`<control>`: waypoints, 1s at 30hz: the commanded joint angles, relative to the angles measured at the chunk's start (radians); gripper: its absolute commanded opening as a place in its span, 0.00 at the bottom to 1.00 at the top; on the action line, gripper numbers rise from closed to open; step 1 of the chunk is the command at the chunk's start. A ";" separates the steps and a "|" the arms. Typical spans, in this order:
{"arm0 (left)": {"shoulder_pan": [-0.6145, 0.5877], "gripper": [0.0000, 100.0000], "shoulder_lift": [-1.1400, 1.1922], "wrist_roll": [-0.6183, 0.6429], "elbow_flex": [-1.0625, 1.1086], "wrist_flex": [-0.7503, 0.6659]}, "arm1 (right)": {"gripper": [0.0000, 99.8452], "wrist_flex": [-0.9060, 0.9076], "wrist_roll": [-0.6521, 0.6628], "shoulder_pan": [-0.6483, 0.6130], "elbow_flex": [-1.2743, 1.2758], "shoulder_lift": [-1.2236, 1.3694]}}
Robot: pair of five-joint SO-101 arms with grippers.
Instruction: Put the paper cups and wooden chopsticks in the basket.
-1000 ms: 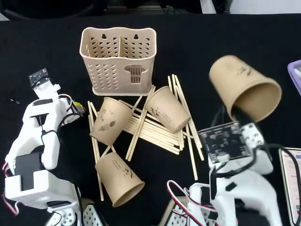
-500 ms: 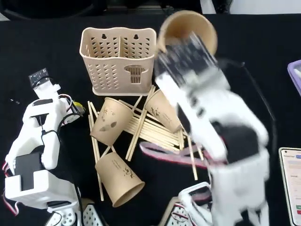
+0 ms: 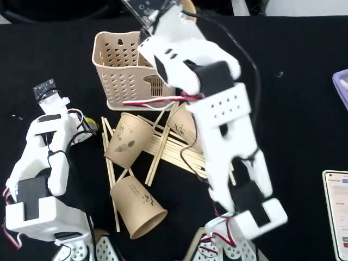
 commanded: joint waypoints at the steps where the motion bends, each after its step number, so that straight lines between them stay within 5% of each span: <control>1: 0.012 0.29 -0.029 0.012 -0.002 -0.021 | 0.01 -0.023 0.000 -0.009 -0.061 0.031; 9: 0.012 0.29 -0.029 0.012 -0.002 -0.021 | 0.02 -0.021 -0.002 -0.011 -0.053 0.105; 16: 0.012 0.29 -0.029 0.012 -0.002 -0.021 | 0.26 0.133 -0.008 -0.011 -0.160 0.081; 30: 0.012 0.29 -0.029 0.012 -0.002 -0.021 | 0.21 0.614 0.028 -0.041 -0.320 -0.027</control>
